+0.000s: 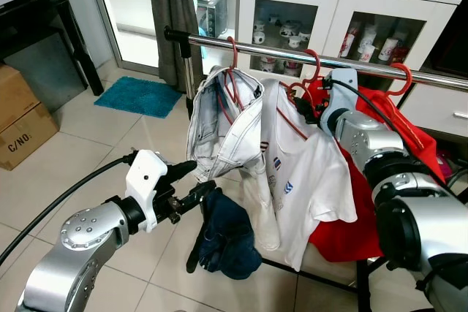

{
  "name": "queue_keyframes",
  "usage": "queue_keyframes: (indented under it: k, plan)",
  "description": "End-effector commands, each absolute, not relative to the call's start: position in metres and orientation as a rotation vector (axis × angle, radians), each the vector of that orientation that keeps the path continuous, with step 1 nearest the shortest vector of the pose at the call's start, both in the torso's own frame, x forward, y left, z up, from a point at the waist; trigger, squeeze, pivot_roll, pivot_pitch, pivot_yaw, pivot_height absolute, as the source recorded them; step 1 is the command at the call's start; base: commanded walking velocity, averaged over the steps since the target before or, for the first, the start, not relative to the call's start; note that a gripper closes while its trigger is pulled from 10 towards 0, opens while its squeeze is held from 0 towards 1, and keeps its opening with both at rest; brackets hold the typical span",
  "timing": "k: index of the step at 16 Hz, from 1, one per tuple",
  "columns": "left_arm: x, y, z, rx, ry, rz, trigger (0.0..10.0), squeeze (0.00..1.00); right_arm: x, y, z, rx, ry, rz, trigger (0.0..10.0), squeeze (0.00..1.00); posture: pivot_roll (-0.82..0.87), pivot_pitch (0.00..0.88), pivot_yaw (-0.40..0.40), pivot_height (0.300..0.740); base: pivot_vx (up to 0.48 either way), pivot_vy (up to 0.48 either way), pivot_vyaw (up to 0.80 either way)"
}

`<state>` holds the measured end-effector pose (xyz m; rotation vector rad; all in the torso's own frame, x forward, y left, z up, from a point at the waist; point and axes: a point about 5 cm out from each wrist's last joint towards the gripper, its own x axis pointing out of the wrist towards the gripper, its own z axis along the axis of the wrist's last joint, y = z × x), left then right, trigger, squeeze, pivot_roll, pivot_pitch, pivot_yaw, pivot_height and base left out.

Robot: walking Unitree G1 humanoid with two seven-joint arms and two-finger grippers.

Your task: Hang hanger

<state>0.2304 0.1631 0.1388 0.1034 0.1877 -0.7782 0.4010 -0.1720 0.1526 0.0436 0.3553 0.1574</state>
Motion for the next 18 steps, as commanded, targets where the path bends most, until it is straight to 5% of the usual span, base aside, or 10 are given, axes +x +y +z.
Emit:
queue_keyframes:
  k: [1, 18]
  plan:
    - [0.2299, 0.1604, 0.1410, 0.116, 0.189, -0.802, 10.0, 0.00, 0.4031, -0.1726, 0.1577, 0.042, 0.350, 0.159, 0.0, 0.00, 0.00, 0.000, 0.010, 0.727, 0.000, 0.000, 0.00]
    - [0.2285, 0.1599, 0.1385, 0.129, 0.208, -0.826, 10.0, 0.00, 0.4054, -0.1669, 0.1605, -0.036, 0.387, 0.190, 0.0, 0.00, 0.01, 0.000, 0.006, 0.727, 0.000, 0.000, 0.00]
